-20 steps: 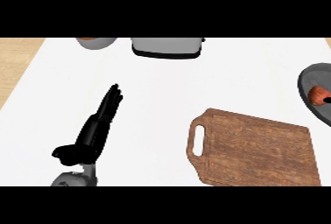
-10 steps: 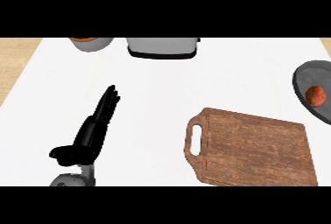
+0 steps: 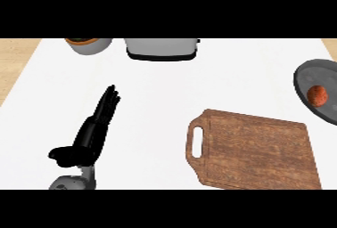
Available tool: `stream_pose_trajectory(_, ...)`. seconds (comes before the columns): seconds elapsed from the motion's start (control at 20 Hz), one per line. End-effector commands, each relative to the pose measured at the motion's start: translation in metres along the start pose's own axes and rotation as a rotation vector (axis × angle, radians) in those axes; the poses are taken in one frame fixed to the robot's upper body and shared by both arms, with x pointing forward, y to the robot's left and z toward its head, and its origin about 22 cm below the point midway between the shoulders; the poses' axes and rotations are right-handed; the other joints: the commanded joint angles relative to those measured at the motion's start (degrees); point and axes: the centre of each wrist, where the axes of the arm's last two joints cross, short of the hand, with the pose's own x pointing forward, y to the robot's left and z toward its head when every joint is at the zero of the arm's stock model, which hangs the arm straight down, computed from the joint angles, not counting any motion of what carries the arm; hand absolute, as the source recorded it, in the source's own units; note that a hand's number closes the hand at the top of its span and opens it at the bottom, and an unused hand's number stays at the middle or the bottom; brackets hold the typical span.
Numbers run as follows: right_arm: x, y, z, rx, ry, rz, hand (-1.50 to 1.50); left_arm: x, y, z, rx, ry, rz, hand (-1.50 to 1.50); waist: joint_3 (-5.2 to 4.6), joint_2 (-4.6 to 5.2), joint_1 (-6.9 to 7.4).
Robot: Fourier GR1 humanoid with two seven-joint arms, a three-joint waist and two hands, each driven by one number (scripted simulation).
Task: Pick the sweet potato from the cutting board and place it in the pan
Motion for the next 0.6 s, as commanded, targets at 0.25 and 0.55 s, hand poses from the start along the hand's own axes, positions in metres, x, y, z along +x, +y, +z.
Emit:
stream_pose_trajectory(0.25, -0.008, -0.013, 0.024, 0.142, -0.127, -0.091, -1.5, -0.007, 0.008, 0.003, 0.014, 0.017, -0.003, 0.0, -0.02, -0.06, -0.21)
stream_pose_trajectory(0.55, -0.003, -0.027, 0.036, 0.119, -0.114, -0.039, -1.5, -0.006, 0.009, 0.007, 0.009, 0.01, -0.013, 0.0, 0.03, -0.2, 0.2)
